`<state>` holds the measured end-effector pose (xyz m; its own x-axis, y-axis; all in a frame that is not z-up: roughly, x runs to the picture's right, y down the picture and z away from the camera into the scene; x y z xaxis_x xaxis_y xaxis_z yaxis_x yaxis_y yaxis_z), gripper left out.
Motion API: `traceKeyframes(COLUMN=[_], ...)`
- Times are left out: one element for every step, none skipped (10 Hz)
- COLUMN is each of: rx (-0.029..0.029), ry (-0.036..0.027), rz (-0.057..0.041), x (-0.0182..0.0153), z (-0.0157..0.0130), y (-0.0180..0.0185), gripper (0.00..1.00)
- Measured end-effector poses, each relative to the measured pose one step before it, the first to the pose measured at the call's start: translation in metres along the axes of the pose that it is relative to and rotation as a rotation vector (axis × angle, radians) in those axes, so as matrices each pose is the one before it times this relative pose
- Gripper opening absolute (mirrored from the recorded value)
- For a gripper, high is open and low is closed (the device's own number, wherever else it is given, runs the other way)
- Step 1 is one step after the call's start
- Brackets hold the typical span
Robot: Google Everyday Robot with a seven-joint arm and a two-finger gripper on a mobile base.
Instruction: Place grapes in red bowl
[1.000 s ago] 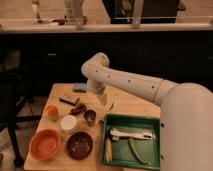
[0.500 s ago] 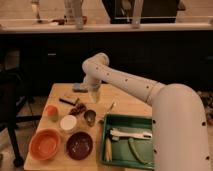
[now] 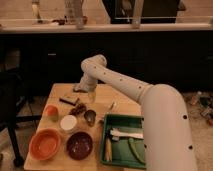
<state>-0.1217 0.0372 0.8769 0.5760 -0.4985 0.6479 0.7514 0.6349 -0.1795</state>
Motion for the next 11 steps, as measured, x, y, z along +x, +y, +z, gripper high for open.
traceKeyframes(rx=[0.00125, -0.01801, -0.01217, -0.01453, -0.00404, -0.00044, 0.00412, 0.00513, 0.00150, 0.00239, -0.00120], ry=[-0.01999, -0.02383, -0.00799, -0.00709, -0.00512, -0.00562, -0.00683, -0.00630, -0.00318, -0.00714, -0.01125], rz=[0.00885, 0.02460, 0.02036, 0.02294, 0.02877, 0.02930, 0.01858, 0.03148, 0.01610, 0.01614, 0.01459], x=[0.00106, -0.00007, -0.00166, -0.00317, -0.00262, -0.00325, -0.00427, -0.00707, -0.00302, -0.00280, -0.00284], z=[0.00605, 0.01105, 0.00468, 0.00424, 0.00103, 0.00029, -0.00059, -0.00037, 0.00069, 0.00073, 0.00287], y=[0.00097, 0.00394, 0.00070, 0.00045, 0.00005, 0.00090, -0.00010, 0.00004, 0.00008, -0.00071, 0.00010], gripper=[0.80, 0.80, 0.80, 0.80, 0.80, 0.80, 0.80, 0.80, 0.80, 0.80, 0.80])
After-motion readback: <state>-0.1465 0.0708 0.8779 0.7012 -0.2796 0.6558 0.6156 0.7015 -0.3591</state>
